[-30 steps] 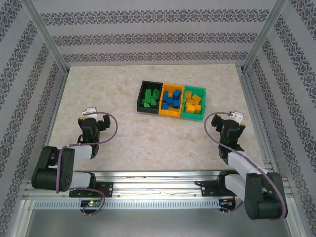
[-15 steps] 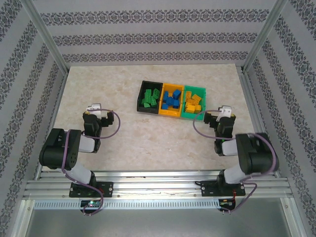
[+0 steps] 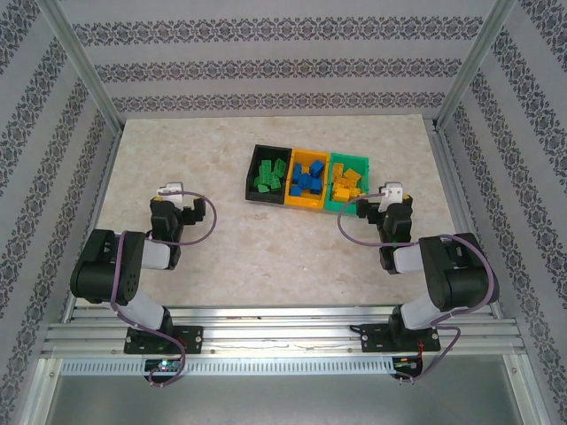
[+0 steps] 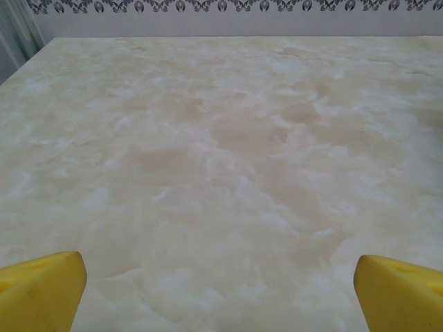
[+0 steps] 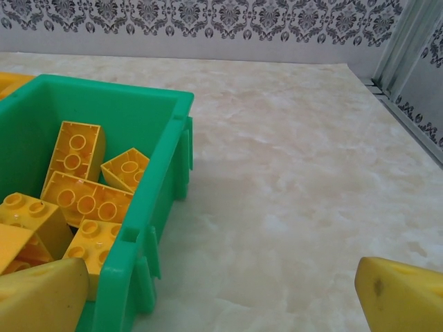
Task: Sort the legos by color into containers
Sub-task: Reset both arms
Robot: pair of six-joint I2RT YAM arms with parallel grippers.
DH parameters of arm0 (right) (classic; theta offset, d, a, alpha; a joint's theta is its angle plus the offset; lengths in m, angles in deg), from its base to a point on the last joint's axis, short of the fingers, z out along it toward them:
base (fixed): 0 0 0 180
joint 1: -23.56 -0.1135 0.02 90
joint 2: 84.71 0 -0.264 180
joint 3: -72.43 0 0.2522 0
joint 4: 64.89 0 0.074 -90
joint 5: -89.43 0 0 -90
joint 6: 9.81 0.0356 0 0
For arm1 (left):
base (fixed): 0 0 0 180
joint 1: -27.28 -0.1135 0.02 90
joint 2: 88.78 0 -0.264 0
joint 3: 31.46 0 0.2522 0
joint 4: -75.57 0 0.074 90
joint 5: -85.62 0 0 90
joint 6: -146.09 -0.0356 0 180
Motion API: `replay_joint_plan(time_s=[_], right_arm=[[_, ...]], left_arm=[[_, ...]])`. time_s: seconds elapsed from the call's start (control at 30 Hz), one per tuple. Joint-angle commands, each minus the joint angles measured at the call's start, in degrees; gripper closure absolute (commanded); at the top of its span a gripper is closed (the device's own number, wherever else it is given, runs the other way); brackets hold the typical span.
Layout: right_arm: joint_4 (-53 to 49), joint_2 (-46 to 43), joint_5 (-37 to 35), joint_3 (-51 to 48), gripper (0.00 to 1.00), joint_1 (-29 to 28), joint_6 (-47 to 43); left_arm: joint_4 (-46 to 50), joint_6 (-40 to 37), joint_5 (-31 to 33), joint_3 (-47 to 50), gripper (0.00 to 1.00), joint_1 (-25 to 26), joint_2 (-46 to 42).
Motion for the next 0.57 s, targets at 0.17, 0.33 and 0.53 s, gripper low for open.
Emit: replay_joint_plan(time_s=[0.17,0.33,0.53], right_arm=[[1.6,0.1,-0.5,0.6,0.02,-0.3,-0.5],[2.4,0.2,-1.1,0.2,0.02,-0.5,-0.7],[0.3,0.0,0.9,1.2,0.02,0.3,-0.2]], left_arm=[[1.5,-1.0,-1.2,-1.0,0.01,-0.6,-0.3],[1.6,-1.1,-1.4,-1.1,0.01,-0.6,-0.2],[1.6,-1.1,-1.4,-1.1,0.01,-0.6,-0.2]])
